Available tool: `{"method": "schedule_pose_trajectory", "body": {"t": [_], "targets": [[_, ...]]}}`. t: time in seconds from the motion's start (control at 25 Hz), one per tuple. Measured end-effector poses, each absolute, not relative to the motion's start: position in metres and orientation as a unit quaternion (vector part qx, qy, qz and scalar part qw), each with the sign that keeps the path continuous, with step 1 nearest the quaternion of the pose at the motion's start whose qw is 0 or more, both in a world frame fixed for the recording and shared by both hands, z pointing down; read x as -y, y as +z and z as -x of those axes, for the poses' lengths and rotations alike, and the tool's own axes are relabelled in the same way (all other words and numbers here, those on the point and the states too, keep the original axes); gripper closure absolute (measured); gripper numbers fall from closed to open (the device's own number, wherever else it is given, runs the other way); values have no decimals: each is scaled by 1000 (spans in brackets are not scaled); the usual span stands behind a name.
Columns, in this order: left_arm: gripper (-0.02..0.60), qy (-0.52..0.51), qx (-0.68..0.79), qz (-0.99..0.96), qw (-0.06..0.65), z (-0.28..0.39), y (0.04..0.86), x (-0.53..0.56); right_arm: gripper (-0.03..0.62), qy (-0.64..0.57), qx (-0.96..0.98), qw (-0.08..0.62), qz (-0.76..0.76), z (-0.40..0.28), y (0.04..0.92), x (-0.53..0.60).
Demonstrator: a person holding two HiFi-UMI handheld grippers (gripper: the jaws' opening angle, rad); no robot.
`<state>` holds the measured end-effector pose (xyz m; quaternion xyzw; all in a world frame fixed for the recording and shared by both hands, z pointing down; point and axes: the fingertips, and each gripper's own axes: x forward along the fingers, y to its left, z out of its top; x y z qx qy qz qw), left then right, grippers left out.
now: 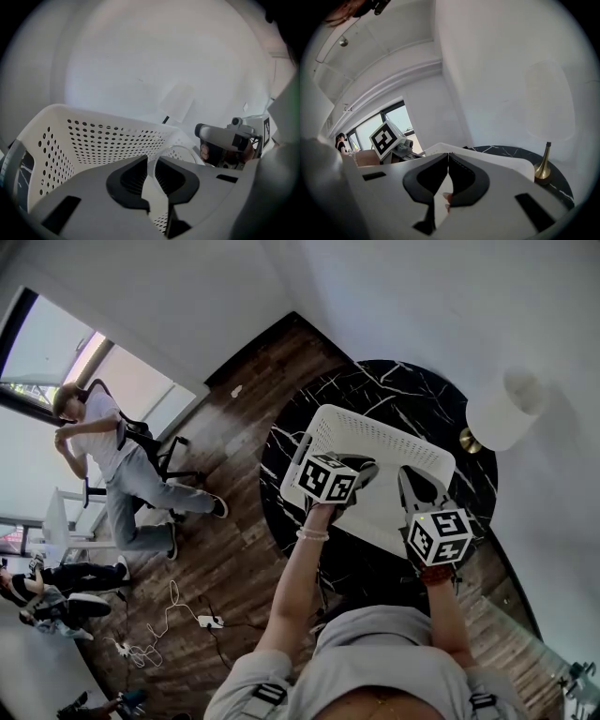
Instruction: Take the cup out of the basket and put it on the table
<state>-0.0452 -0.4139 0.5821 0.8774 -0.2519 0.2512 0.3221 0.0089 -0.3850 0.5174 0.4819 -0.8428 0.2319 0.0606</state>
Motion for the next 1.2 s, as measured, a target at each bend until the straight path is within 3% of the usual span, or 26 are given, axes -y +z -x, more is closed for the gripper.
{"method": "schedule_pose_trajectory", "body": {"t": [1.2], "targets": [[526, 92, 328, -879, 333, 73, 516, 370, 583, 195, 853, 39, -482, -5, 488, 367]]}}
